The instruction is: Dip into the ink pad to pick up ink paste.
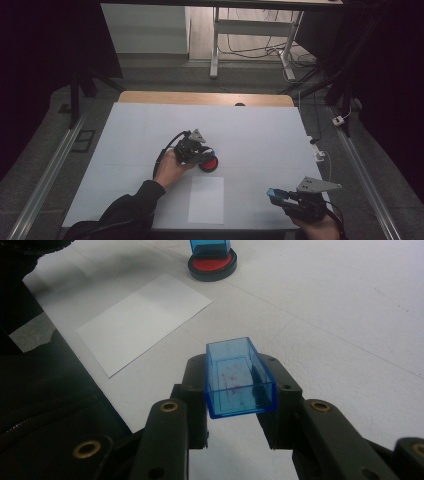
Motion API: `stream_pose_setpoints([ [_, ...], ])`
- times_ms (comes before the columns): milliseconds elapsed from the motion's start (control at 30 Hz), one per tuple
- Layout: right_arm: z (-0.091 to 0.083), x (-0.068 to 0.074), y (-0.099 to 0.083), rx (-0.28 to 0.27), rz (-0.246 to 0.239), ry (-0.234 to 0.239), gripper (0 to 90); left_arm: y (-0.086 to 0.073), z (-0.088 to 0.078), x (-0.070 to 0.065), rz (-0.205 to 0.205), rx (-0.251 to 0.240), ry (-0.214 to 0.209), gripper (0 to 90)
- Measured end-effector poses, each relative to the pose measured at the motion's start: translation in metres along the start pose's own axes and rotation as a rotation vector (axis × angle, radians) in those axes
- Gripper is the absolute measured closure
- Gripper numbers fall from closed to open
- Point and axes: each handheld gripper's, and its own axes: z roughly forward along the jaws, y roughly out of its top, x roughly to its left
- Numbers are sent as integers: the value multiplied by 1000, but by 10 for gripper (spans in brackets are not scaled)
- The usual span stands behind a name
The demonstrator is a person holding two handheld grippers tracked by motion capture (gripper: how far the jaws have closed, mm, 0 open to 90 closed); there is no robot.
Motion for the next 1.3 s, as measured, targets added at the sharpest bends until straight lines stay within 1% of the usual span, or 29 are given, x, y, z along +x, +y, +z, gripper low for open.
stream_pose_setpoints([
  [100, 0, 0, 0, 0, 0, 1, 682, 2, 0, 3, -17, 9, -14, 701],
  [167, 0, 0, 0, 4, -1, -4, 682, 4, -1, 3, -17, 18, -14, 701],
  [333, 0, 0, 0, 3, -1, -3, 682, 9, -10, 3, -23, -10, -26, 701],
  [433, 0, 0, 0, 4, 0, 1, 681, 11, -13, 2, -20, -11, -34, 701],
  [733, 0, 0, 0, 5, 0, -4, 681, 9, -6, 0, -21, 12, -60, 701],
  [1000, 0, 0, 0, 6, 1, -3, 681, 6, -2, 1, -23, 29, -60, 700],
  [1200, 0, 0, 0, 7, 1, -3, 681, 5, 0, 3, -40, 28, -72, 700],
  [1300, 0, 0, 0, 8, 1, -3, 681, 4, 1, 3, -36, 27, -72, 701],
])
